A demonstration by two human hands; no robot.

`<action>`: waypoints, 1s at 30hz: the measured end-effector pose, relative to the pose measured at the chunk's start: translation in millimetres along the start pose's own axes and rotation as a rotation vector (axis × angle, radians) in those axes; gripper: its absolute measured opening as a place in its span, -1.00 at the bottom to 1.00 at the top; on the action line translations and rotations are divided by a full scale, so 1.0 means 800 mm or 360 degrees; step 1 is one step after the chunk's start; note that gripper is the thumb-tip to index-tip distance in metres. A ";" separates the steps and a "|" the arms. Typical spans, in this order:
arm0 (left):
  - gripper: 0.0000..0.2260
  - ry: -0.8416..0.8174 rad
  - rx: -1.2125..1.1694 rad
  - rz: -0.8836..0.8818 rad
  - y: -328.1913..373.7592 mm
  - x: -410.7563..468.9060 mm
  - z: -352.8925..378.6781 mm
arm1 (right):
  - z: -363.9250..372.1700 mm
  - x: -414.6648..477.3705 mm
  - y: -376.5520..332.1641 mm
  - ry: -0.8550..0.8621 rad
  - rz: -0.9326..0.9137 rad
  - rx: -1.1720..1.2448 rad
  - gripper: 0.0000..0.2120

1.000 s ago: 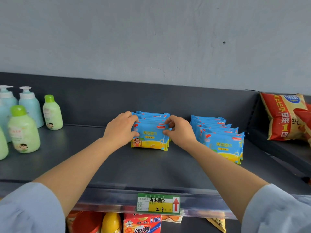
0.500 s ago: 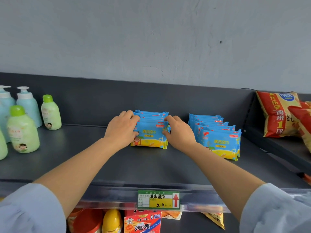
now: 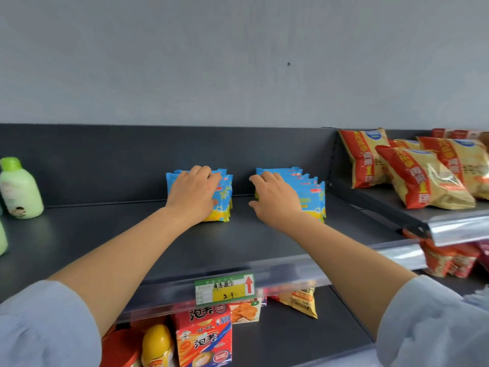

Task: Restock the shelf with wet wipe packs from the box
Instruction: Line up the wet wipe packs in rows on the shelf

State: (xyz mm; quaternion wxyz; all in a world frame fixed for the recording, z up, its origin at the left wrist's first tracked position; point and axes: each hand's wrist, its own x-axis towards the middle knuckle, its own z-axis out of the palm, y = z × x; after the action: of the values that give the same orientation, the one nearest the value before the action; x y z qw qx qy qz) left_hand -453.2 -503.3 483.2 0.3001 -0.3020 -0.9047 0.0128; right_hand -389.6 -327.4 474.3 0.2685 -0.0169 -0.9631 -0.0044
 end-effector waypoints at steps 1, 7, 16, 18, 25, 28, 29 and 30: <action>-0.60 0.0001 -0.0030 0.0030 0.011 0.002 -0.003 | -0.005 -0.008 0.007 0.0010 0.0016 -0.0035 -0.55; -0.59 0.0016 -0.0119 0.0215 0.100 0.008 -0.024 | -0.043 -0.076 0.067 0.0014 0.0159 -0.0240 -0.56; -0.58 0.0054 -0.0401 0.0501 0.297 -0.014 -0.058 | -0.116 -0.248 0.203 -0.0098 0.0539 -0.0290 -0.53; -0.58 0.0050 -0.0466 0.0559 0.347 -0.029 -0.062 | -0.127 -0.297 0.233 -0.0159 0.0617 -0.0319 -0.54; -0.63 -0.0123 -0.0629 0.0701 0.511 -0.097 -0.047 | -0.143 -0.465 0.320 -0.0370 0.0863 -0.0424 -0.53; -0.60 -0.0220 -0.0678 0.0786 0.571 -0.129 -0.030 | -0.137 -0.526 0.349 -0.0448 0.0950 -0.0419 -0.58; -0.61 -0.0266 -0.0691 0.0819 0.590 -0.138 -0.022 | -0.133 -0.544 0.357 -0.0472 0.0986 -0.0401 -0.58; -0.64 -0.0313 -0.0700 0.0855 0.608 -0.147 -0.014 | -0.128 -0.562 0.364 -0.0500 0.1022 -0.0383 -0.57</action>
State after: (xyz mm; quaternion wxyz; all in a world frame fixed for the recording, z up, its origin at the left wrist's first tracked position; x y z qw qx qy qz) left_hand -109.9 -172.8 329.8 0.1255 -0.5836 -0.7988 -0.0748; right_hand 57.8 -51.9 329.3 0.1012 -0.3500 -0.9308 -0.0304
